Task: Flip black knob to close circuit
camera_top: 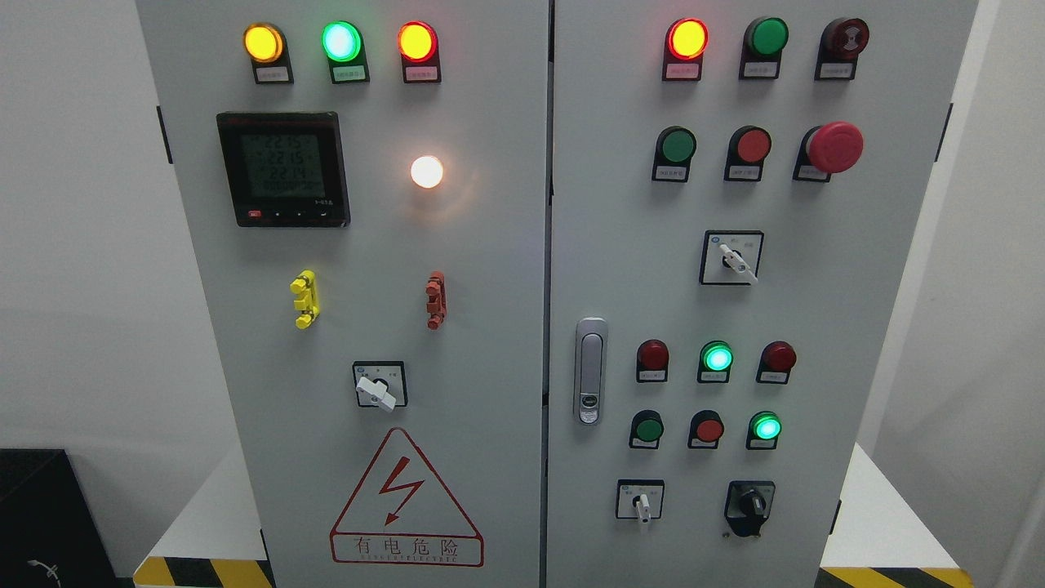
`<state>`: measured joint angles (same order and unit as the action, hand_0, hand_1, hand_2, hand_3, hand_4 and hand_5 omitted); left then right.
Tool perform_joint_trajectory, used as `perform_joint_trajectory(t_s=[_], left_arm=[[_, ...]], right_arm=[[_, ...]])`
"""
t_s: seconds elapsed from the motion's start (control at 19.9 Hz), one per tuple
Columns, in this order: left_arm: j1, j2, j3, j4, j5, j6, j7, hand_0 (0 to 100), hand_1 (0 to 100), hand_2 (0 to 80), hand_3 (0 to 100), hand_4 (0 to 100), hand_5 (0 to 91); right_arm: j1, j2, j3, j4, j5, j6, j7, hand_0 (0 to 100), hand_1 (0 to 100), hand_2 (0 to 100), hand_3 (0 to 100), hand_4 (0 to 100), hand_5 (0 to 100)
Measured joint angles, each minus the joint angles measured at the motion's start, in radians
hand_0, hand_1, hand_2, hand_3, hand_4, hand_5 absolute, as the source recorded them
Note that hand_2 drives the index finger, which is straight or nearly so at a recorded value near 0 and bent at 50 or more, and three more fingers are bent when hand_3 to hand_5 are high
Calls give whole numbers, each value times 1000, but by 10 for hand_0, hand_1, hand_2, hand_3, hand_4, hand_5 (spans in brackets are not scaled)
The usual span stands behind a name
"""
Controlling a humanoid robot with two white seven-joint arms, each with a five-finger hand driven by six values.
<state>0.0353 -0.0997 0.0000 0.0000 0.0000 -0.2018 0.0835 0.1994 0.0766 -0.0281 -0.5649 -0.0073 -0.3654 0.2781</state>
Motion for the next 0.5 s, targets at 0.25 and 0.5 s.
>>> perform_joint_trajectory(t_s=[0.25,0.5], left_arm=[[0,0,0,0,0,0,0,0,0,0,0,0,0],[0,0,0,0,0,0,0,0,0,0,0,0,0]], right_arm=[[4,-7,-5,-108,58,-19,-49,0,100,413,616,468,272],[5,-12,-8,-206,142,-43,-123,0,107,603,756,597,500]])
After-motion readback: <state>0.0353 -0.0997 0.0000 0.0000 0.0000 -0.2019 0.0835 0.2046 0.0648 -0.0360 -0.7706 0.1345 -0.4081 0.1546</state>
